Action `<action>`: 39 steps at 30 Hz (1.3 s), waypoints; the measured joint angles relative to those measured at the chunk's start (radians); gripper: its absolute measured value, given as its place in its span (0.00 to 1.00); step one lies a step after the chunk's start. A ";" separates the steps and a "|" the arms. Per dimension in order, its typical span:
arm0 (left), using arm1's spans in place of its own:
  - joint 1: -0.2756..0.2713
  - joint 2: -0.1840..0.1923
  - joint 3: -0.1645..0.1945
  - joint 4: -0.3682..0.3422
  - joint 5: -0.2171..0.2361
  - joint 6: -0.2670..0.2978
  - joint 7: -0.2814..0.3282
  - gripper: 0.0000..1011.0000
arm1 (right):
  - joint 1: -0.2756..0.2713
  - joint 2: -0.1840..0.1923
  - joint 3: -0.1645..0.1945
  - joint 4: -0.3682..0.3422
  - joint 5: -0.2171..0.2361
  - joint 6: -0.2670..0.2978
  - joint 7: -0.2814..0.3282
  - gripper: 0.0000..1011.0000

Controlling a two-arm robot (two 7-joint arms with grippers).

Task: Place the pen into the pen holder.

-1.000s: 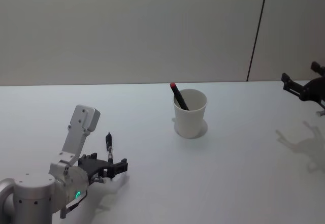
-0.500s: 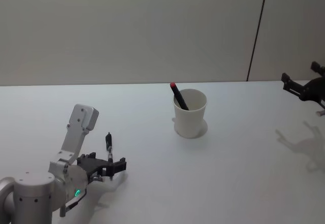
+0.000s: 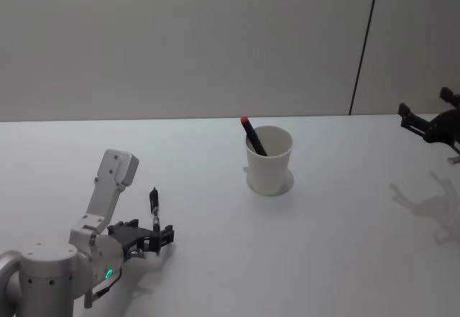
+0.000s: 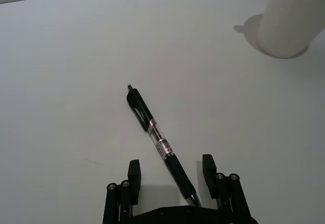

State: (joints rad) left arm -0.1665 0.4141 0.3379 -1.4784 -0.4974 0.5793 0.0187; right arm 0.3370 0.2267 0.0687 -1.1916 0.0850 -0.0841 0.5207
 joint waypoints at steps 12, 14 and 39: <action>0.001 -0.003 -0.001 0.007 0.001 0.017 -0.002 0.48 | 0.000 0.000 0.000 0.000 0.000 0.000 0.000 0.99; 0.002 -0.004 -0.001 0.008 0.002 0.018 -0.002 0.39 | 0.000 0.000 0.000 0.000 0.000 0.000 0.000 0.99; 0.010 -0.009 -0.006 0.015 0.010 0.017 -0.005 0.12 | 0.000 0.000 0.000 0.000 0.000 0.000 0.000 0.99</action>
State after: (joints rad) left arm -0.1564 0.4050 0.3322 -1.4634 -0.4876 0.5966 0.0138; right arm 0.3369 0.2267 0.0688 -1.1915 0.0850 -0.0841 0.5208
